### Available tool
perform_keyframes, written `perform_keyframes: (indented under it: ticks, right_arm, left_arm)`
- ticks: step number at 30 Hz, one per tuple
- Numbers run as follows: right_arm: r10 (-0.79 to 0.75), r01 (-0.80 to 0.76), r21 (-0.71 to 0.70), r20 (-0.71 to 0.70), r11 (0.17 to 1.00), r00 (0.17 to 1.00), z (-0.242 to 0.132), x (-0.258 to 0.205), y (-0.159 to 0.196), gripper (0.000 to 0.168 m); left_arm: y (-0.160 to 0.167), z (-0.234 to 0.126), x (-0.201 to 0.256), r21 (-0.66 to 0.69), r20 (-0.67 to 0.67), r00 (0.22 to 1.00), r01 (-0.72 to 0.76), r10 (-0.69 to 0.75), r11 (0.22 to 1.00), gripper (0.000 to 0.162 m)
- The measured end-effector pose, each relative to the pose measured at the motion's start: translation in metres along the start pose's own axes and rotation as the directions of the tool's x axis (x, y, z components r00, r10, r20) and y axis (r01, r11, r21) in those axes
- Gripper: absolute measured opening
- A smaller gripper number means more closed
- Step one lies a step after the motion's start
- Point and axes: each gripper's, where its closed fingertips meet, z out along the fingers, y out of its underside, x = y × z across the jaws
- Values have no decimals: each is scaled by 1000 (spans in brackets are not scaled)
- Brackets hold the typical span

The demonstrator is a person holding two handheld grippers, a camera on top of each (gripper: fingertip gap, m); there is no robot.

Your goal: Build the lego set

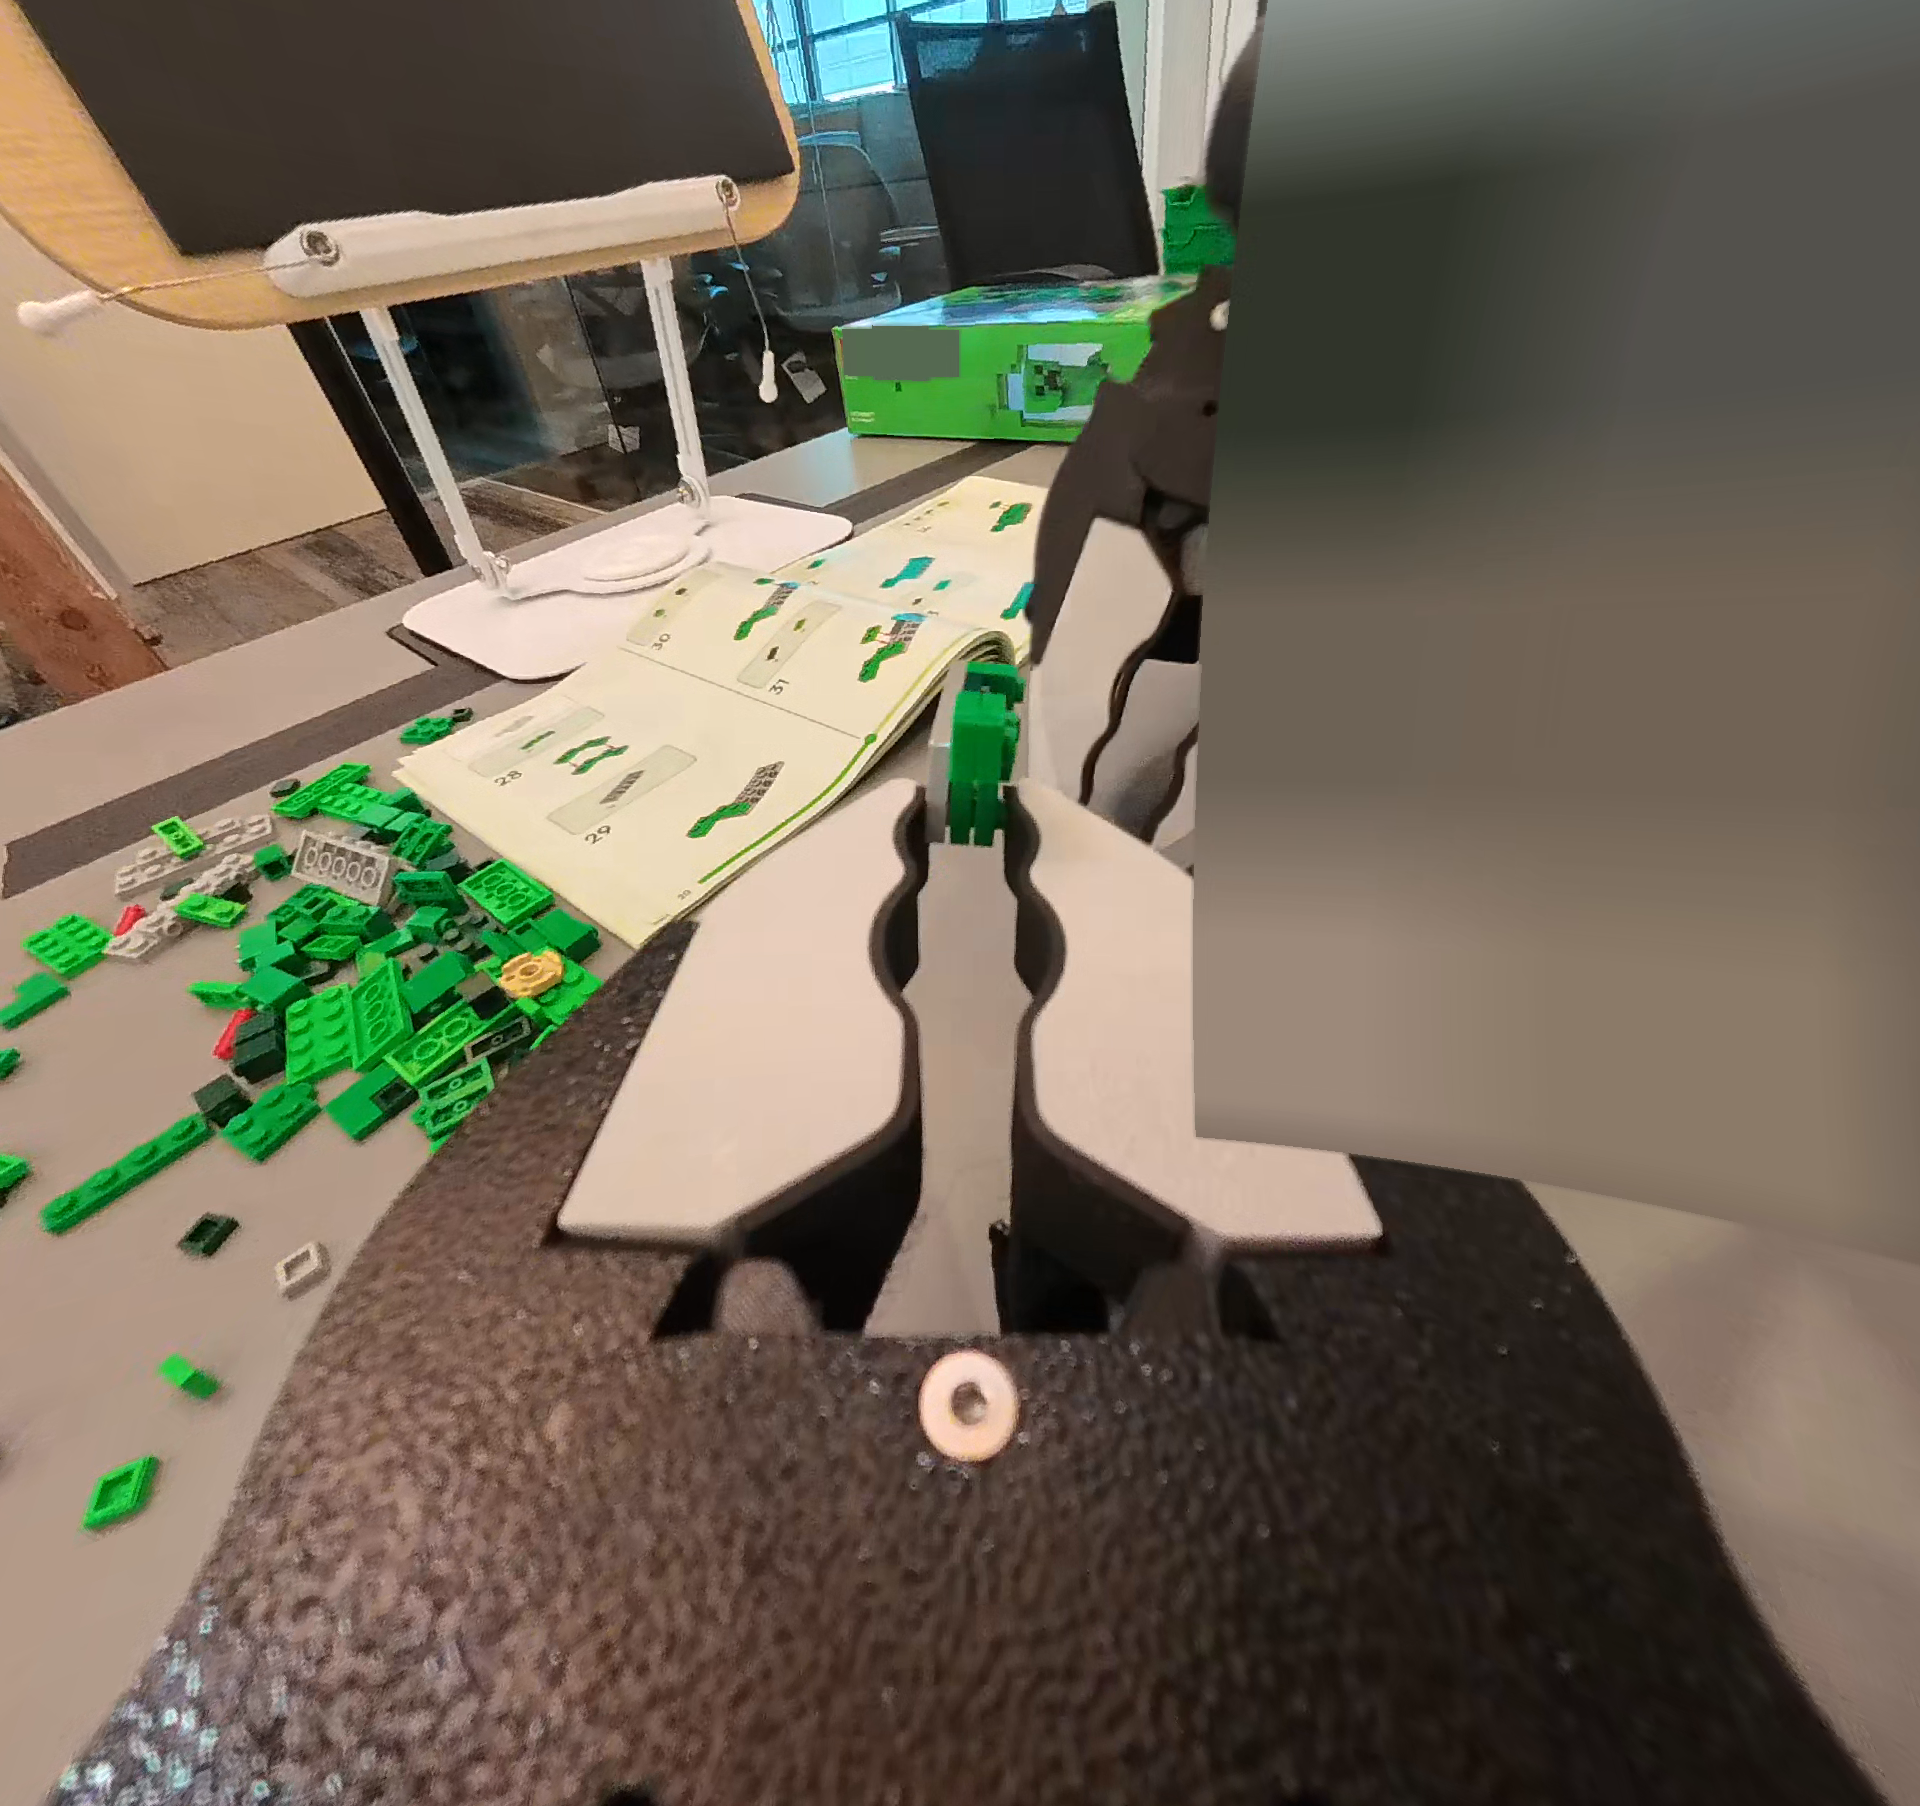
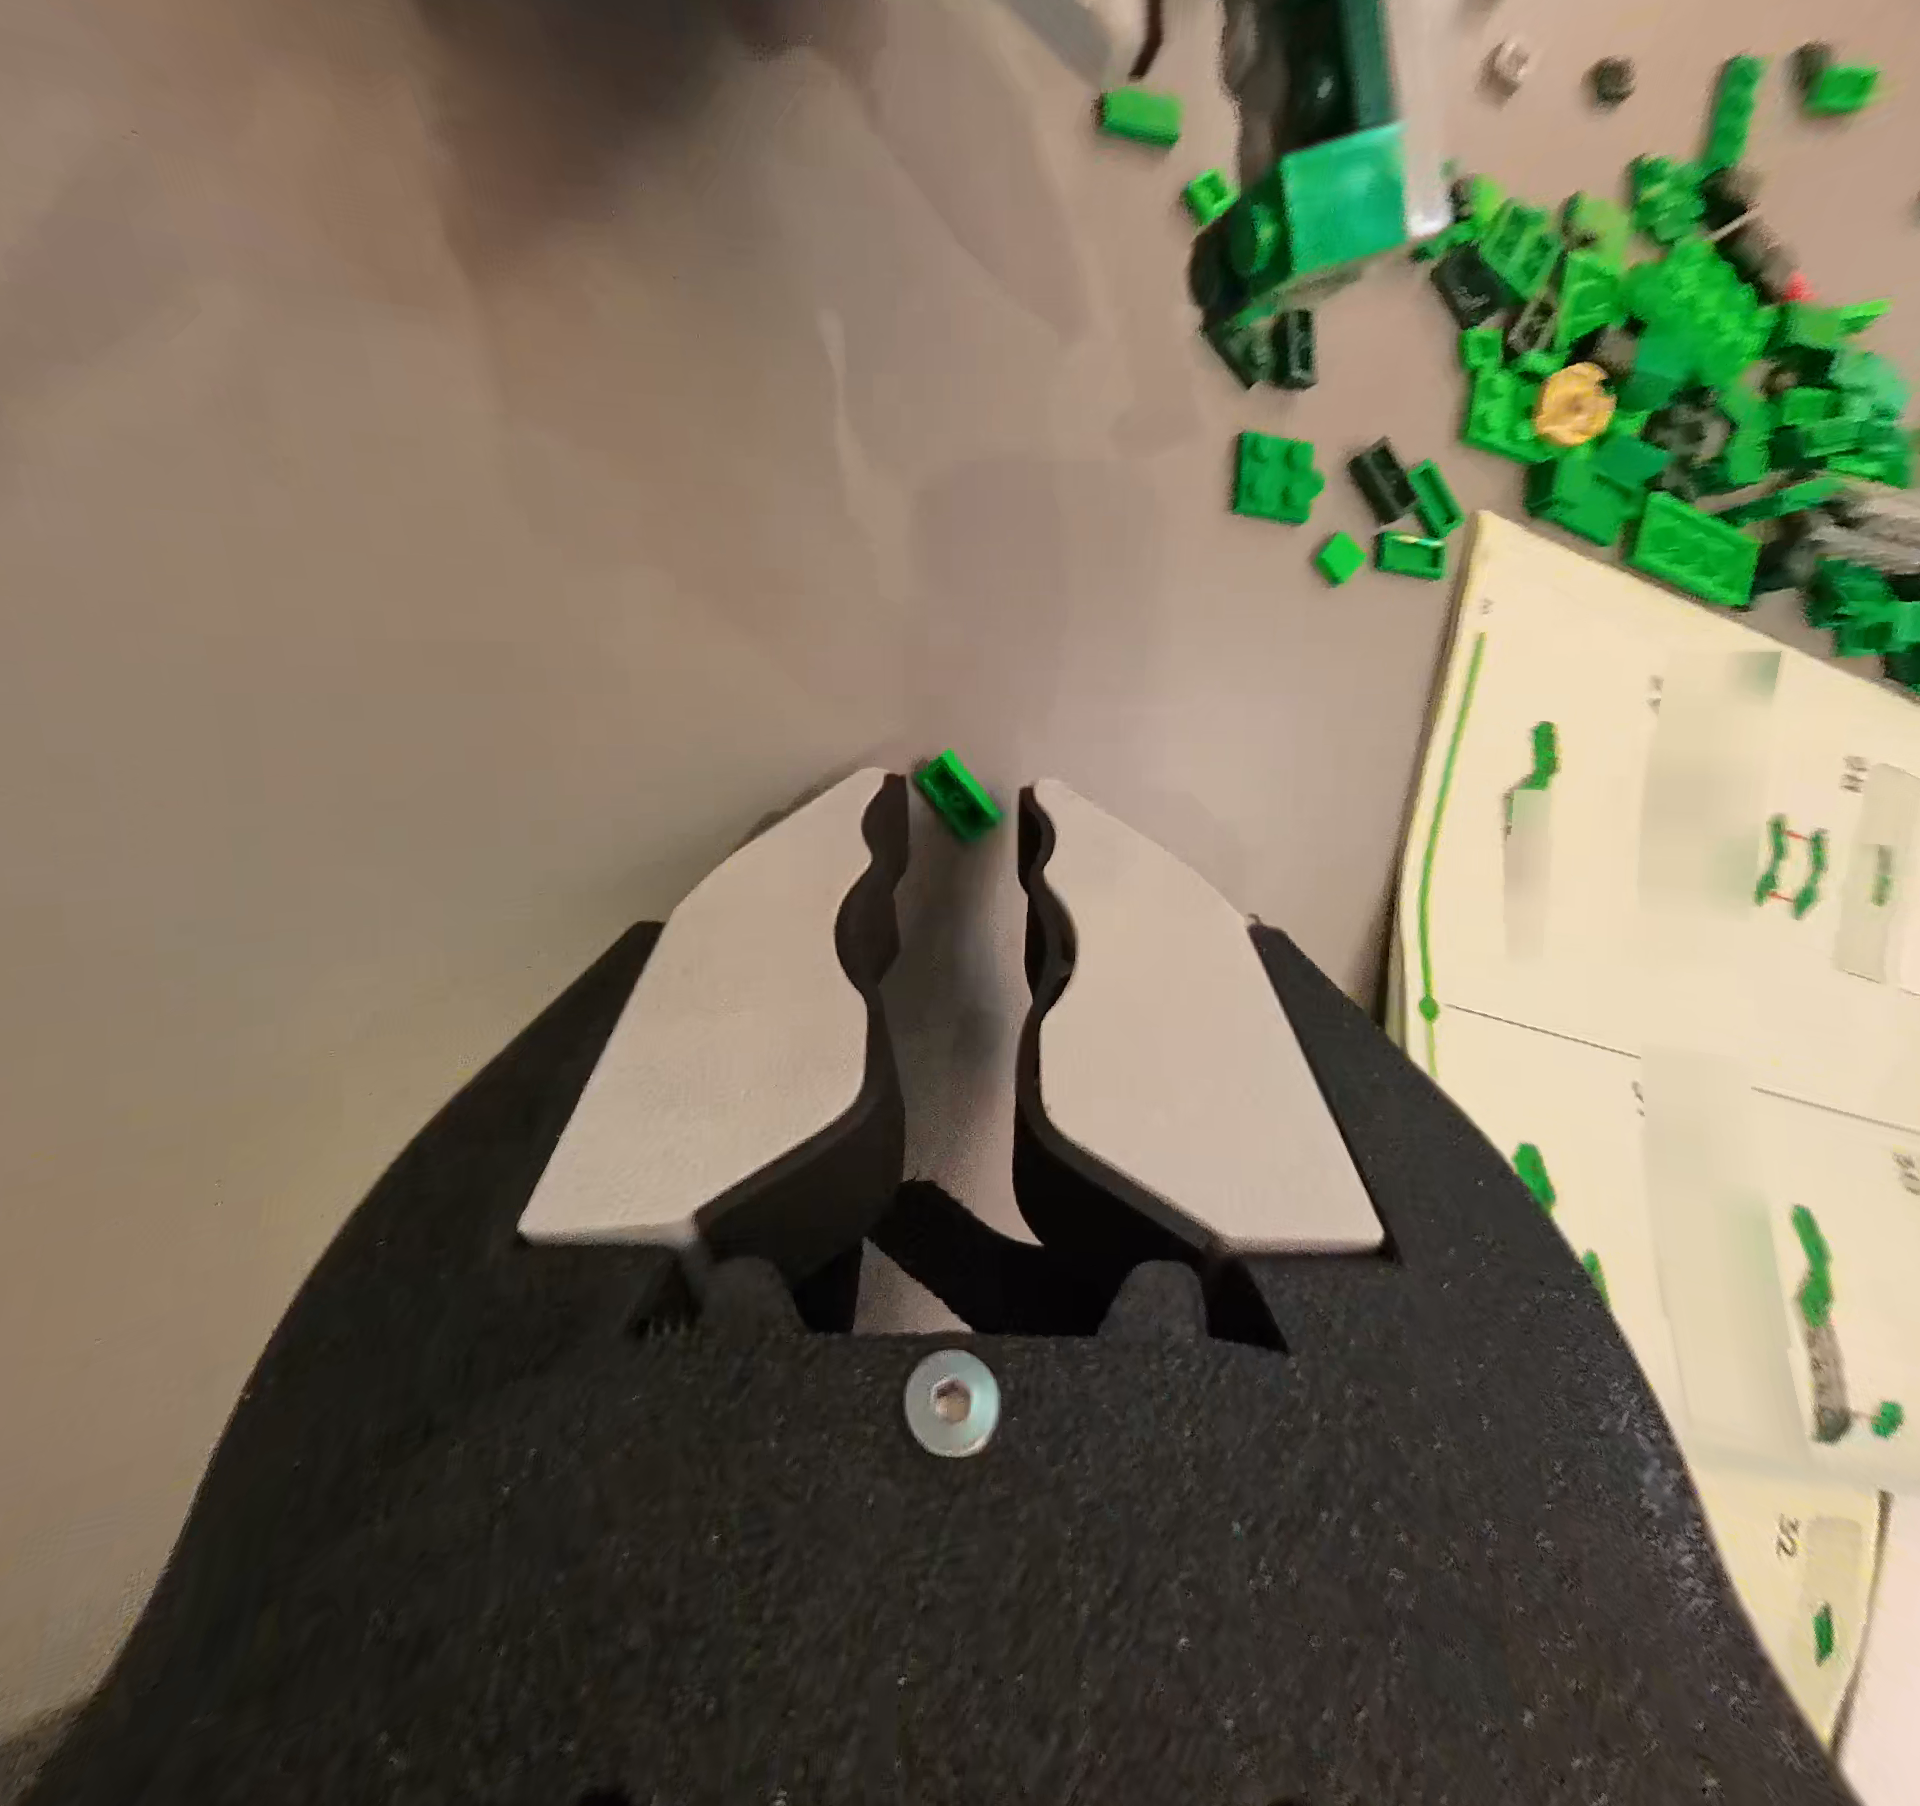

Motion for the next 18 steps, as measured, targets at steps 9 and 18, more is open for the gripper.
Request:
perform_keyframes:
  ticks: [9, 18]
  right_arm:
    - [-295, 297, -32, -254, 954, 921, -20, 3, -9, 3]
    - [-861, 704, -497, -316, 508, 398, -23, -12, 12, 3]
  left_arm:
    - [-1, 1, 1, 0, 1, 1000, -18, 18, 1000, 13]
    - [-1, 3, 5, -12, -9, 999, -43, 43, 999, 13]
